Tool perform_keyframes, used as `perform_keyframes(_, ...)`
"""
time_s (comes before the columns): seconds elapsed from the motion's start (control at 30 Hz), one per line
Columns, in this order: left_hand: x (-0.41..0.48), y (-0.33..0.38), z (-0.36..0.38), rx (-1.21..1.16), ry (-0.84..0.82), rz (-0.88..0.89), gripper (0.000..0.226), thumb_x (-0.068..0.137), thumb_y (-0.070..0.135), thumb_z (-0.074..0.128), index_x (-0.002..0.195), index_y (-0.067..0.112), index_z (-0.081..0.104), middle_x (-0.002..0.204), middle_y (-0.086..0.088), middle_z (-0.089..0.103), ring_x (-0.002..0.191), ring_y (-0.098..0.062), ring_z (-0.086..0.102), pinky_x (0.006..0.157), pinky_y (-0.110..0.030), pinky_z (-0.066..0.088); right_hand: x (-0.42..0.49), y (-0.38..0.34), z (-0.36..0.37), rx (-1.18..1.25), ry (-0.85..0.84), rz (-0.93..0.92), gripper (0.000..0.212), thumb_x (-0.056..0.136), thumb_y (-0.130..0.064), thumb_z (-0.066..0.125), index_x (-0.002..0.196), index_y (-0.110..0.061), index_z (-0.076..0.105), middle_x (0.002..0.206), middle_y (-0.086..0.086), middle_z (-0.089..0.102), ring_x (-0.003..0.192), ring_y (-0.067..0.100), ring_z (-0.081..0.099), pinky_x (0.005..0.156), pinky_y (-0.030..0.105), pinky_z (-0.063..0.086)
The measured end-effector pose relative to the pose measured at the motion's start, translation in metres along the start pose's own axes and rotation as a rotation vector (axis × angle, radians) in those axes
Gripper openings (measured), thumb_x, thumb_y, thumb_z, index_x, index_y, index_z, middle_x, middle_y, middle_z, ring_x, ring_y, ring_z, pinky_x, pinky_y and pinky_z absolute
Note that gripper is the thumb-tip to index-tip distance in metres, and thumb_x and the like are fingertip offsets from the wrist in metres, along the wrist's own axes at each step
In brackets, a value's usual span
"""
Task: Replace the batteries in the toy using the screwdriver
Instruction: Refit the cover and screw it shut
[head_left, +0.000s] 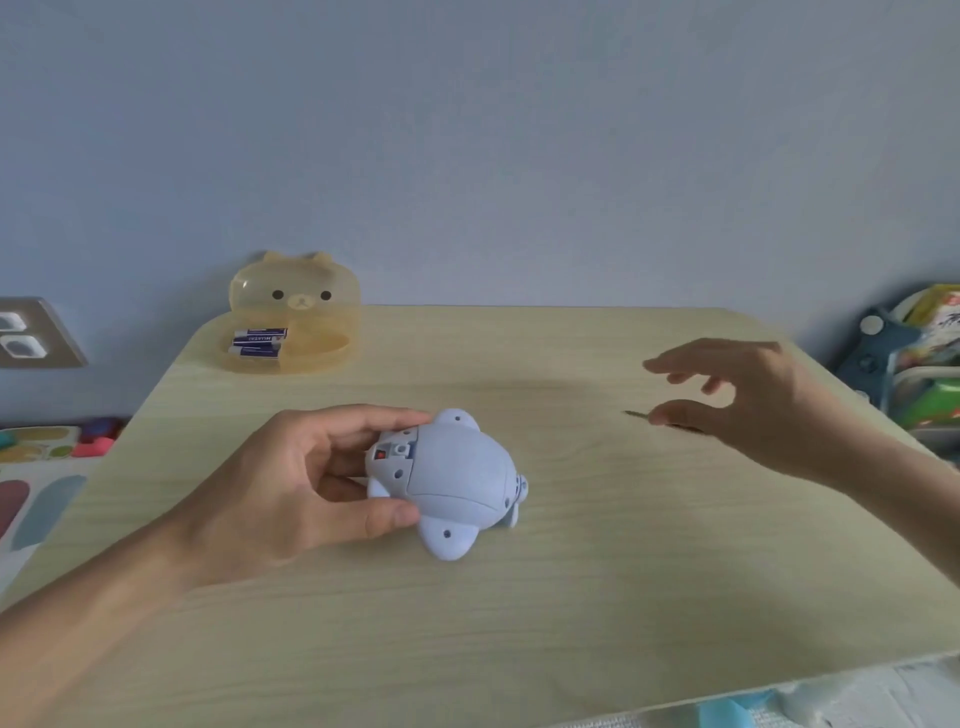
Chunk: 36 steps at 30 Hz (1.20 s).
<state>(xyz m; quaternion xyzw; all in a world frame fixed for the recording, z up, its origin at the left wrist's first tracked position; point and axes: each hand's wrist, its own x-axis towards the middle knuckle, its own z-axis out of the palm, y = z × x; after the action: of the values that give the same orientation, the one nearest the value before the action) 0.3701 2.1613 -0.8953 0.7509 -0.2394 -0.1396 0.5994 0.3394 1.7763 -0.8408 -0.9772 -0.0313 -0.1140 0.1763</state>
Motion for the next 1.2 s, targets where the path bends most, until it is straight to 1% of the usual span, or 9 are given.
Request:
perform_keyframes(0.1, 0.000, -0.002, 0.000, 0.008, 0.000, 0.013, 0.063, 0.071, 0.006, 0.088, 0.127, 0.030, 0.074, 0.121, 0.002, 0.082, 0.106, -0.020, 0.080, 0.088, -0.028, 0.064, -0.007, 0.038, -0.003, -0.036, -0.060, 0.115, 0.058, 0.067, -0.063, 0.077, 0.116, -0.033, 0.077, 0.106, -0.022, 0.071, 0.088, 0.001, 0.065, 0.072, 0.020, 0.048)
perform_keyframes(0.23, 0.002, -0.003, 0.001, 0.015, 0.014, 0.020, 0.065, 0.069, 0.005, 0.087, 0.129, 0.021, 0.070, 0.116, 0.003, 0.083, 0.098, -0.017, 0.081, 0.081, -0.022, 0.064, -0.013, 0.054, -0.001, -0.017, -0.066, 0.189, 0.024, 0.079, -0.040, 0.086, 0.102, -0.033, 0.083, 0.111, -0.024, 0.073, 0.079, -0.002, 0.066, 0.068, 0.007, 0.046)
perform_keyframes(0.33, 0.001, -0.003, 0.001, 0.013, 0.016, 0.024, 0.064, 0.068, 0.006, 0.087, 0.128, 0.023, 0.072, 0.116, 0.002, 0.083, 0.099, -0.018, 0.081, 0.082, -0.023, 0.064, -0.012, 0.052, 0.004, 0.031, -0.030, 0.172, 0.006, 0.083, -0.026, 0.086, 0.089, -0.026, 0.085, 0.103, -0.019, 0.075, 0.080, -0.019, 0.060, 0.070, -0.003, 0.040)
perform_keyframes(0.5, 0.002, 0.000, 0.003, 0.016, 0.015, 0.035, 0.063, 0.069, 0.007, 0.089, 0.122, 0.038, 0.075, 0.119, 0.003, 0.082, 0.102, -0.021, 0.081, 0.088, -0.029, 0.065, -0.009, 0.039, 0.002, 0.099, 0.035, 0.167, 0.016, 0.089, -0.024, 0.081, 0.080, -0.037, 0.079, 0.076, -0.017, 0.078, 0.077, -0.009, 0.069, 0.067, 0.009, 0.051)
perform_keyframes(0.57, 0.001, 0.001, 0.003, 0.020, 0.020, 0.033, 0.064, 0.071, 0.005, 0.092, 0.123, 0.039, 0.075, 0.119, 0.003, 0.082, 0.103, -0.020, 0.081, 0.088, -0.028, 0.064, -0.006, 0.020, -0.002, 0.180, 0.067, 0.114, 0.017, 0.090, -0.022, 0.079, 0.080, -0.035, 0.079, 0.074, -0.015, 0.079, 0.072, -0.001, 0.075, 0.073, 0.019, 0.057)
perform_keyframes(0.7, -0.002, 0.001, 0.006, 0.015, 0.037, 0.030, 0.064, 0.070, 0.007, 0.094, 0.126, 0.031, 0.075, 0.119, 0.003, 0.083, 0.106, -0.019, 0.080, 0.088, -0.026, 0.064, -0.009, -0.044, -0.007, 0.382, 0.095, -0.067, 0.009, 0.088, -0.016, 0.078, 0.090, -0.023, 0.082, 0.075, -0.014, 0.079, 0.072, 0.003, 0.076, 0.069, 0.005, 0.054)
perform_keyframes(0.8, -0.004, 0.003, 0.008, 0.024, 0.072, 0.041, 0.065, 0.064, 0.012, 0.091, 0.125, 0.027, 0.073, 0.114, 0.005, 0.084, 0.103, -0.015, 0.081, 0.085, -0.023, 0.063, -0.016, -0.087, -0.009, 0.465, 0.072, -0.209, 0.011, 0.087, -0.019, 0.077, 0.095, -0.026, 0.082, 0.077, -0.015, 0.079, 0.074, 0.003, 0.077, 0.072, 0.008, 0.056)
perform_keyframes(0.97, -0.006, 0.003, 0.009, 0.046, 0.096, 0.056, 0.066, 0.063, 0.015, 0.092, 0.126, 0.024, 0.074, 0.112, 0.005, 0.084, 0.100, -0.012, 0.082, 0.084, -0.020, 0.062, -0.023, -0.120, -0.005, 0.426, 0.057, -0.373, 0.013, 0.086, -0.022, 0.077, 0.094, -0.030, 0.083, 0.080, -0.019, 0.078, 0.079, -0.001, 0.076, 0.068, 0.000, 0.047)
perform_keyframes(1.2, -0.006, 0.005, 0.009, 0.079, 0.100, 0.065, 0.064, 0.066, 0.009, 0.093, 0.125, 0.025, 0.074, 0.111, 0.008, 0.084, 0.099, -0.008, 0.081, 0.083, -0.016, 0.061, -0.022, -0.124, 0.007, 0.320, 0.056, -0.457, 0.014, 0.088, -0.023, 0.075, 0.098, -0.028, 0.084, 0.086, -0.017, 0.078, 0.078, 0.005, 0.074, 0.068, 0.010, 0.052)
